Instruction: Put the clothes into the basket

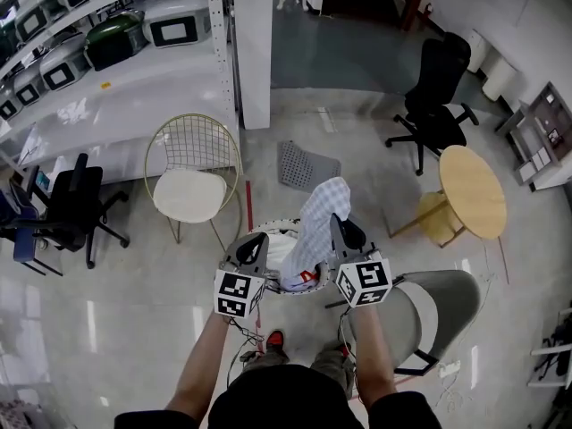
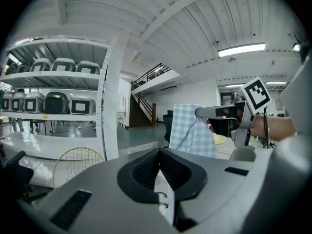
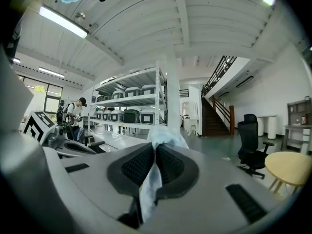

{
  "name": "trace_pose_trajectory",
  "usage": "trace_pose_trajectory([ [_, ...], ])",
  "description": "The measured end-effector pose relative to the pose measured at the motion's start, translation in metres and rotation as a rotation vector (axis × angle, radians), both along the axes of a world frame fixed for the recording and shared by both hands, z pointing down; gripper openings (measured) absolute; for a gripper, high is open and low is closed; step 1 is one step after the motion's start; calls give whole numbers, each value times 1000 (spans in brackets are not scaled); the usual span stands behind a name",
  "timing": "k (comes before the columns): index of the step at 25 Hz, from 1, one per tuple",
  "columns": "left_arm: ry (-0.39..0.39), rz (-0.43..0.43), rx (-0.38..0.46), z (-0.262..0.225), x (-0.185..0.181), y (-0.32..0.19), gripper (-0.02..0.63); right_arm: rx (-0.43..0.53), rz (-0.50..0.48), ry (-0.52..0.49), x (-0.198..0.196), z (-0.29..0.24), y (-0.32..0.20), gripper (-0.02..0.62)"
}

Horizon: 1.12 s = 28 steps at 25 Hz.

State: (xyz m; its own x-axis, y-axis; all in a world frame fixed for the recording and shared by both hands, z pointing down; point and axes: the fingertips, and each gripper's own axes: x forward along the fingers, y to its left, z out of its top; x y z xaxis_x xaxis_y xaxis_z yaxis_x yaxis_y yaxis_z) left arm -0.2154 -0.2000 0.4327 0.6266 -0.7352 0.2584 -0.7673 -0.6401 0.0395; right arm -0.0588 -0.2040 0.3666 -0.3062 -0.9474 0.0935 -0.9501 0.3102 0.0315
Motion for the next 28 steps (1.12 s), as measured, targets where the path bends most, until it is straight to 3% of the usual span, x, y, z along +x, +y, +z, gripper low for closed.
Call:
trace_pose_trajectory([
  [7,-32,-28,-60,32,-15,-5,6,-86,-20,-25,-8,47,-3,41],
  [19,-54,-142,-195,114,-2,-7,6,-267,-128,-85,1,154,-21,41],
  [28,-54,-246,-297,181,-11,-8,6,-414,-235,-46,-13,251,-33,41],
])
